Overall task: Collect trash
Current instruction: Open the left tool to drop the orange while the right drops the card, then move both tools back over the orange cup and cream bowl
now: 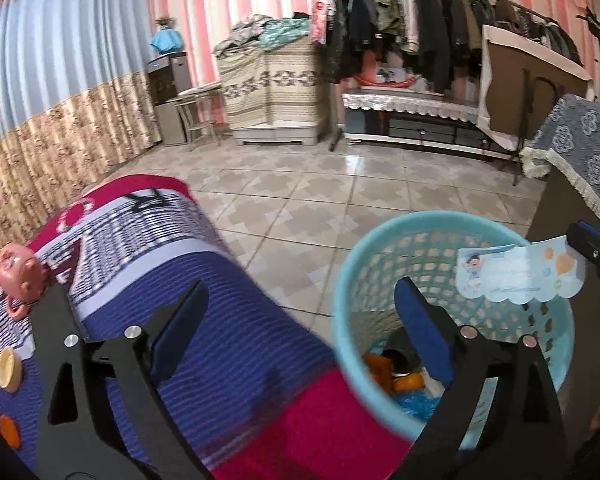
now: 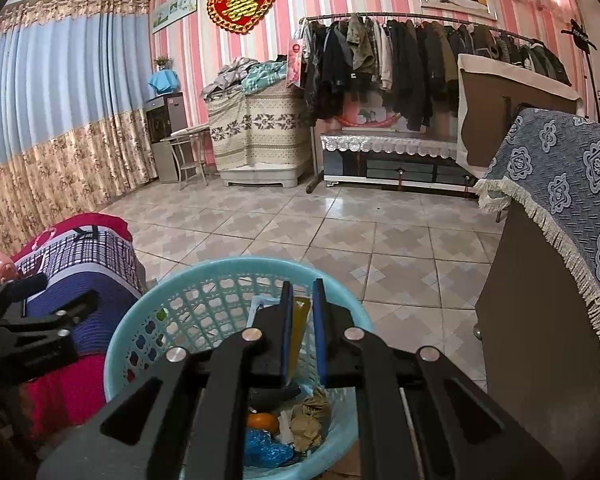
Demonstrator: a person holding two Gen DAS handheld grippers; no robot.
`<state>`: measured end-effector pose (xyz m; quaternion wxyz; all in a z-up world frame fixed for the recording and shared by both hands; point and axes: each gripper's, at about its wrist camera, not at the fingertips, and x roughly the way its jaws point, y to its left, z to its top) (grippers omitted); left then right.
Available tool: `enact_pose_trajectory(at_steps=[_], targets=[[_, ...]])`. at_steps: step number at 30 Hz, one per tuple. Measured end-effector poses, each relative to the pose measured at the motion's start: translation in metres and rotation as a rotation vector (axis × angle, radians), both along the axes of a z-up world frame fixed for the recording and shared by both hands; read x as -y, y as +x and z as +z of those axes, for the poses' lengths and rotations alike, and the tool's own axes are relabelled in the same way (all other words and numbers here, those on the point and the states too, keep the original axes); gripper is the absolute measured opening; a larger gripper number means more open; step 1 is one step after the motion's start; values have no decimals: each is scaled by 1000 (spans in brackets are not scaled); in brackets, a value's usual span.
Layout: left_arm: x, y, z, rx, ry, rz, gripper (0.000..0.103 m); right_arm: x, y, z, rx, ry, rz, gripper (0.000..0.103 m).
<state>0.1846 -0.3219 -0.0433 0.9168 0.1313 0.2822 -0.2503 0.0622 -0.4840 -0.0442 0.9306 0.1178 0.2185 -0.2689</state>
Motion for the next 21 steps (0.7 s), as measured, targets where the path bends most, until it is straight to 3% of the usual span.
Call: enact_pose_trajectory(at_steps=[5,7,8,9,11,15,21], targets=[[-31,5,4,-16,-25,56,92,-11,9,2,11,-19,31,11],[-41,5,8,-14,-36,72,92,-15,12,1,3,-22,32,29],[-44,5,10,-13,-39,78,92,-17,13,1,-1,-23,32,53],[-48,5,11,-11,-42,82,92,-19,13,2,5,-29,31,65],[-59,4,15,-4,-44,90,93,-23,12,4,13,-45,34,65],[-79,0,21,15,-45,113,94,-26,10,7,16,-56,24,84],[-123,-3,29,22,-59,172,97,-36,10,15,25,-73,22,94]])
